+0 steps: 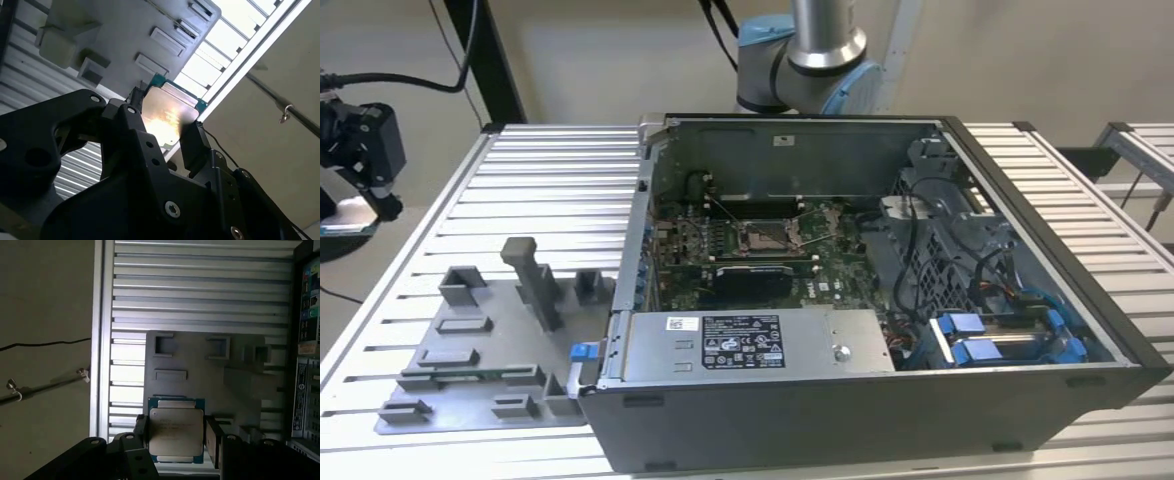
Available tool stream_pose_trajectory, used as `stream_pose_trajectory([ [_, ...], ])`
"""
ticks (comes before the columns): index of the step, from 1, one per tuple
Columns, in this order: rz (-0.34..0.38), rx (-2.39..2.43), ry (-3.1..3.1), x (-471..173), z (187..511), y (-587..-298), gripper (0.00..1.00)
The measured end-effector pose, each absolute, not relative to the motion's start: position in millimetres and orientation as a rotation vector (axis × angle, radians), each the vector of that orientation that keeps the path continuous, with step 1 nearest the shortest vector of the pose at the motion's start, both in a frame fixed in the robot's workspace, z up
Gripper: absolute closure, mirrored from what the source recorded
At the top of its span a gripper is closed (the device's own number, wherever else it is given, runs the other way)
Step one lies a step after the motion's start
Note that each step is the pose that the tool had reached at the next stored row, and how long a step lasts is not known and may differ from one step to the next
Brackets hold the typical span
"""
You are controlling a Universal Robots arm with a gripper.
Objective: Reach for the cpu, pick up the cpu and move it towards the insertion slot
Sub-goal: 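Pick up the cpu and move it towards the insertion slot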
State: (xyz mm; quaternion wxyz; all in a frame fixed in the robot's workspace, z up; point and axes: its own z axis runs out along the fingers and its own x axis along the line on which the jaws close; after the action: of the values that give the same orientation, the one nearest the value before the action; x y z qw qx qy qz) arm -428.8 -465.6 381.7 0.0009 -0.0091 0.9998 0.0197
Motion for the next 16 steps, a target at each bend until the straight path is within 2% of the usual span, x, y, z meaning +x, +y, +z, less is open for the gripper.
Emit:
stream_pose_trajectory([
  [16, 0.062, -0.029, 3.139, -428.9, 398.1, -465.6, 1.0],
])
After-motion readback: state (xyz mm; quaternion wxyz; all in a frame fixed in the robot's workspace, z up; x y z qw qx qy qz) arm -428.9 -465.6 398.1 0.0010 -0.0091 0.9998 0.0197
